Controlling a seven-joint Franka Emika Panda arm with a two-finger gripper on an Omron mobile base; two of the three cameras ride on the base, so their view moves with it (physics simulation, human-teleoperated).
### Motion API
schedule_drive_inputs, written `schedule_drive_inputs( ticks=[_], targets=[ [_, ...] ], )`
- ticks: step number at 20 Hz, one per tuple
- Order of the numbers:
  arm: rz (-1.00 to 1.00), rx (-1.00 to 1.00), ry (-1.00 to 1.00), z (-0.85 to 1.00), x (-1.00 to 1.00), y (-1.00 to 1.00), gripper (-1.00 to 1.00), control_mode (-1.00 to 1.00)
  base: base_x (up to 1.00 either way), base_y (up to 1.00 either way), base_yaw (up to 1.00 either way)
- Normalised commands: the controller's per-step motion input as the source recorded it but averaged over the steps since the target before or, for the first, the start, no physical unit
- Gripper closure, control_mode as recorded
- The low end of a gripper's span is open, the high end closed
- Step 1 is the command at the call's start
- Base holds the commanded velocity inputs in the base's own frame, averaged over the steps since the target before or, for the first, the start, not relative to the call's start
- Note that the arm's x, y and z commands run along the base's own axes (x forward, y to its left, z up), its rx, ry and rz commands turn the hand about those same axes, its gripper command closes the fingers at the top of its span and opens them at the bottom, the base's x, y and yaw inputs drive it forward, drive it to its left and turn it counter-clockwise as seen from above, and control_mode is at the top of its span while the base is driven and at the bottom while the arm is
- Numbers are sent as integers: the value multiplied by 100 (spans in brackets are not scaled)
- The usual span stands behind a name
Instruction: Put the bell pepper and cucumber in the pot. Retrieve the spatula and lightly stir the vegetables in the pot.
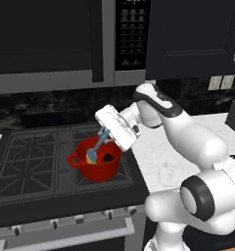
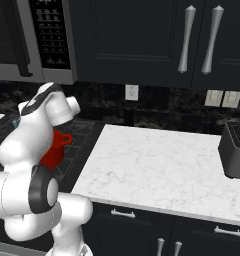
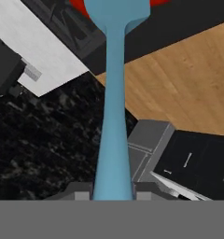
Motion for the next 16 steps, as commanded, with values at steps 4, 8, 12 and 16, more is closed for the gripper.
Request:
schedule_drive_inputs(
  ticks=[4,8,12,16],
  targets=[
    [0,0,0,-6,0,-13,100,-100,0,0,0],
    [0,0,0,-22,0,-12,100,-100,0,0,0],
    [0,0,0,-29,4,-9,100,-100,0,0,0],
    [0,0,0,-23,12,-11,100,-100,0,0,0]
  ],
)
